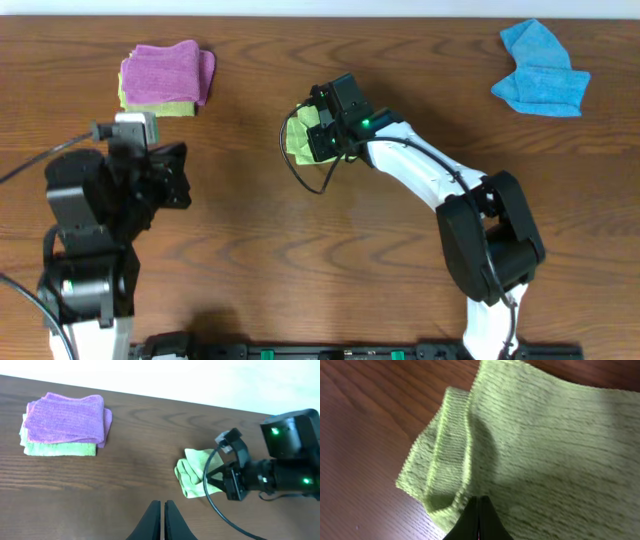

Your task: Fold the cloth

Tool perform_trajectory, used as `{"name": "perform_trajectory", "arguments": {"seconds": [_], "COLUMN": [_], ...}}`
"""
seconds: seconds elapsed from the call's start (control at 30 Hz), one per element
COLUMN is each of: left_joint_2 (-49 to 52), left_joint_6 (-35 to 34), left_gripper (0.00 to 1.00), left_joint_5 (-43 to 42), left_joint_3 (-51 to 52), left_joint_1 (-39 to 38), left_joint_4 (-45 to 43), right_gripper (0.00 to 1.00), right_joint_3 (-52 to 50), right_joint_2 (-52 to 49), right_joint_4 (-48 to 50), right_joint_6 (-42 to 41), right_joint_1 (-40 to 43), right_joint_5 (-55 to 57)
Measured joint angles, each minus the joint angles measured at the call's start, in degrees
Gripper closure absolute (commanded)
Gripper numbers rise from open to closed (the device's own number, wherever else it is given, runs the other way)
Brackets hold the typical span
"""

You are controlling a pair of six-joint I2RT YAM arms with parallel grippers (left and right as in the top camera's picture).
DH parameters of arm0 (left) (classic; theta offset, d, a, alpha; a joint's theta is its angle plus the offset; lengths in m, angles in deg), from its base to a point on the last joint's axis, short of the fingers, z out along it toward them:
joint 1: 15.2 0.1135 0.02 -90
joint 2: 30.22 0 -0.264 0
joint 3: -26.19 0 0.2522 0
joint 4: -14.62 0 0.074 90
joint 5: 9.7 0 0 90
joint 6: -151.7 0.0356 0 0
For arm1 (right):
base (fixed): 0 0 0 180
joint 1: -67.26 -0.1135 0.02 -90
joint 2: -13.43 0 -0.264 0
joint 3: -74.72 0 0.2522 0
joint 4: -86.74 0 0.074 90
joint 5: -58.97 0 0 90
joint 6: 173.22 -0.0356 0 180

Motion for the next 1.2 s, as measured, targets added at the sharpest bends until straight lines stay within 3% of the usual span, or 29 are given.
{"name": "perform_trajectory", "arguments": {"seconds": [0.57, 0.93, 1.2], "left_joint_2": [-0.92, -0.79, 0.81], "left_joint_6": [-0.09, -0.11, -0.11], "left_gripper": [0.94, 0.94, 0.94], "left_joint_5": [0.0, -0.02, -0.94], "left_joint_3": [3.39, 3.39, 3.39], "left_joint_1": [0.09, 0.09, 0.09], "left_joint_4": [-0.5, -0.44, -0.26], "right_gripper": [0.99, 0.99, 0.98], "right_joint_3": [-0.02, 2.16, 6.97], "right_joint_2": [-0.07, -0.07, 5.29], "right_joint_4": [0.04, 1.11, -11.26], "right_joint_6": [-0.24, 0.0, 2.86], "right_joint_1": [-3.85, -1.97, 0.57], "right_joint_5": [-5.09, -4.26, 5.68]}}
